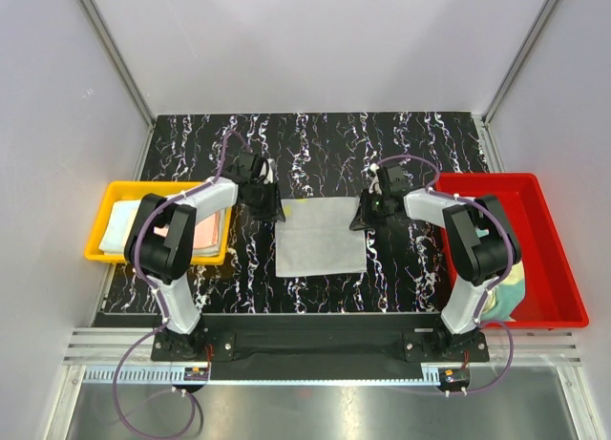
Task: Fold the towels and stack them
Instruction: Fold the towel
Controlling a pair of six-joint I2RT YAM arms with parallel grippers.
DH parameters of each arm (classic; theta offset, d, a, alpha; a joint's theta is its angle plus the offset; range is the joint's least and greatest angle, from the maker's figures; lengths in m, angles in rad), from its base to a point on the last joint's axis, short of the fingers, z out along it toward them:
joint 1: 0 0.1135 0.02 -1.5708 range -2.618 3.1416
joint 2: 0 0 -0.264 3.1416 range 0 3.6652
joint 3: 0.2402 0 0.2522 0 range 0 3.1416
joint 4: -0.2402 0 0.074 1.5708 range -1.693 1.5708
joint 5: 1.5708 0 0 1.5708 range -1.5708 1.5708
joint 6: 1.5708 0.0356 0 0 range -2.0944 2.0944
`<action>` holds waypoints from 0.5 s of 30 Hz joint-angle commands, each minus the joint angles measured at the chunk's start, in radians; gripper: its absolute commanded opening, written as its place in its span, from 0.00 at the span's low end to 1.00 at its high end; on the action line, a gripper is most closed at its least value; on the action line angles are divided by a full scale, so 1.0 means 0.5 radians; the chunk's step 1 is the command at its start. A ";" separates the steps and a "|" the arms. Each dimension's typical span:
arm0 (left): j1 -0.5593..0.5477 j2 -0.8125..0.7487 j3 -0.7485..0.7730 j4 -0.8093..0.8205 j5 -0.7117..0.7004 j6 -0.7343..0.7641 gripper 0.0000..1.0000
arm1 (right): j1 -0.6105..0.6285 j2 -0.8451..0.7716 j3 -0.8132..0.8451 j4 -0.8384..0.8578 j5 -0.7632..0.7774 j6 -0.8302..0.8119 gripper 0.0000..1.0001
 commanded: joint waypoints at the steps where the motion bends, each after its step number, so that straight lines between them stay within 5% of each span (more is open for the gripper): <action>1: -0.003 -0.095 0.136 -0.050 0.066 0.126 0.38 | 0.009 -0.095 0.114 -0.074 0.011 -0.097 0.23; 11: 0.049 0.254 0.639 -0.400 -0.029 0.767 0.41 | -0.120 0.192 0.863 -0.684 -0.151 -0.827 0.45; 15: 0.074 0.303 0.664 -0.394 0.329 0.896 0.33 | -0.224 0.407 1.154 -0.825 -0.445 -0.959 0.31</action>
